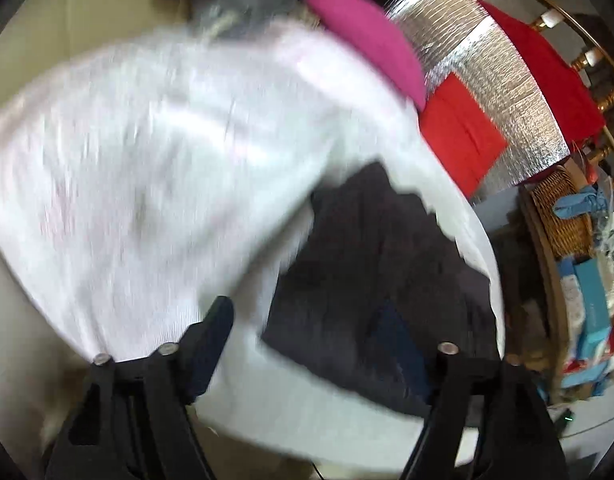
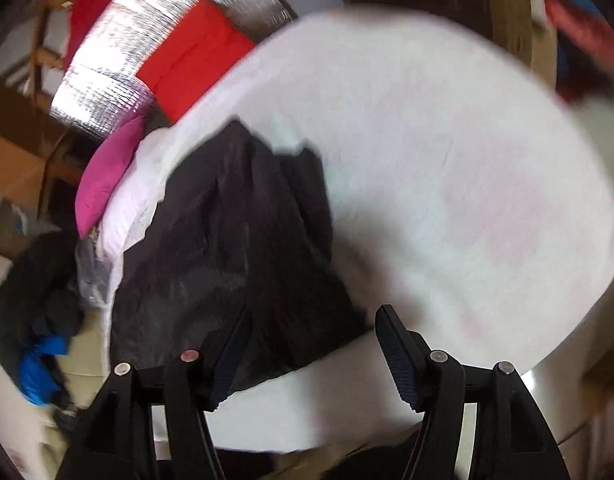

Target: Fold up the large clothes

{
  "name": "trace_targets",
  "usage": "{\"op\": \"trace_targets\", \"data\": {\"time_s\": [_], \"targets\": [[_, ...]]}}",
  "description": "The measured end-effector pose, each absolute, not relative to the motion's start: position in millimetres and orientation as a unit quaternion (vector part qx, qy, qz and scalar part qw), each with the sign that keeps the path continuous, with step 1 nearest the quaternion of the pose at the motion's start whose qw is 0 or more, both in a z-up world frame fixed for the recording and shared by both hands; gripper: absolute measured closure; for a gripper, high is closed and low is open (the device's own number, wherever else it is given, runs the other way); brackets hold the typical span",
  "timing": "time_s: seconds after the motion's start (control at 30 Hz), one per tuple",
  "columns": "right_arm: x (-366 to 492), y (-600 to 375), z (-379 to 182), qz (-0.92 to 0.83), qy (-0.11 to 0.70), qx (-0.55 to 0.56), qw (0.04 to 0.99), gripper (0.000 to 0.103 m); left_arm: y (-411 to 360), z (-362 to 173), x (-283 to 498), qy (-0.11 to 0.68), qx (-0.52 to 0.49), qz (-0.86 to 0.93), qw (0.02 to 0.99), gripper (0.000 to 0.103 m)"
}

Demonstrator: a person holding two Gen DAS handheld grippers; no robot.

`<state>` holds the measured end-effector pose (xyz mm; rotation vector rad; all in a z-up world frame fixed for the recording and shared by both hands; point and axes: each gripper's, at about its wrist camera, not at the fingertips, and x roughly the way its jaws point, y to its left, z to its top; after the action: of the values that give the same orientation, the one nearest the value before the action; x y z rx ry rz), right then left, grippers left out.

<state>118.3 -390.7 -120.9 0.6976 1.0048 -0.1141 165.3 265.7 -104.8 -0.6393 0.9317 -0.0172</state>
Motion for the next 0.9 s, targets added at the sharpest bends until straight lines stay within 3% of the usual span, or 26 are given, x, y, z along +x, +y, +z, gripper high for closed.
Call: {"op": "trace_targets", "data": {"time_s": [0.1, 0.23, 0.4, 0.63, 0.67, 0.77, 0.8, 0.83, 0.87, 0.9], "targets": [[143.0, -388.9, -97.9, -0.051, 0.442, 0.297, 0.845, 0.031, 259.4, -88.4, 211.6, 0.413, -0.297, -0.004, 0.861, 0.022], [208.9, -373.6, -90.8, -0.030, 0.424, 0.267, 0.865, 0.030, 246.3, -113.3, 282.3, 0.449, -0.302, -0.010, 0.841, 0.020], [309.4, -348.1, -113.0, -0.038, 0.428, 0.199, 0.881, 0.026, 240.3, -159.8, 339.7, 0.498, -0.343, -0.027, 0.796, 0.020], [403.2, -359.0, -148.8, -0.023, 0.452, 0.238, 0.859, 0.026, 217.4, -162.7, 372.5, 0.513, -0.305, -0.058, 0.800, 0.021], [413.0, -360.5, -154.6, -0.023, 0.464, 0.237, 0.853, 0.026, 216.4, -162.1, 374.5, 0.510, -0.304, -0.064, 0.802, 0.024], [427.7, -358.9, -170.0, 0.022, 0.507, 0.240, 0.828, 0.027, 213.2, -166.0, 379.1, 0.514, -0.296, -0.057, 0.803, 0.056], [427.8, -355.5, -170.7, 0.038, 0.511, 0.236, 0.826, 0.034, 210.7, -168.6, 383.0, 0.514, -0.290, -0.051, 0.806, 0.066], [424.3, -351.7, -168.2, 0.049, 0.505, 0.226, 0.831, 0.067, 209.9, -171.1, 384.0, 0.515, -0.283, -0.045, 0.808, 0.070], [420.0, -343.9, -161.7, 0.052, 0.497, 0.192, 0.845, 0.084, 209.9, -173.4, 384.2, 0.513, -0.284, -0.044, 0.809, 0.072], [417.5, -338.9, -157.5, 0.036, 0.498, 0.160, 0.852, 0.093, 209.5, -173.4, 384.3, 0.509, -0.290, -0.048, 0.809, 0.075]]}}
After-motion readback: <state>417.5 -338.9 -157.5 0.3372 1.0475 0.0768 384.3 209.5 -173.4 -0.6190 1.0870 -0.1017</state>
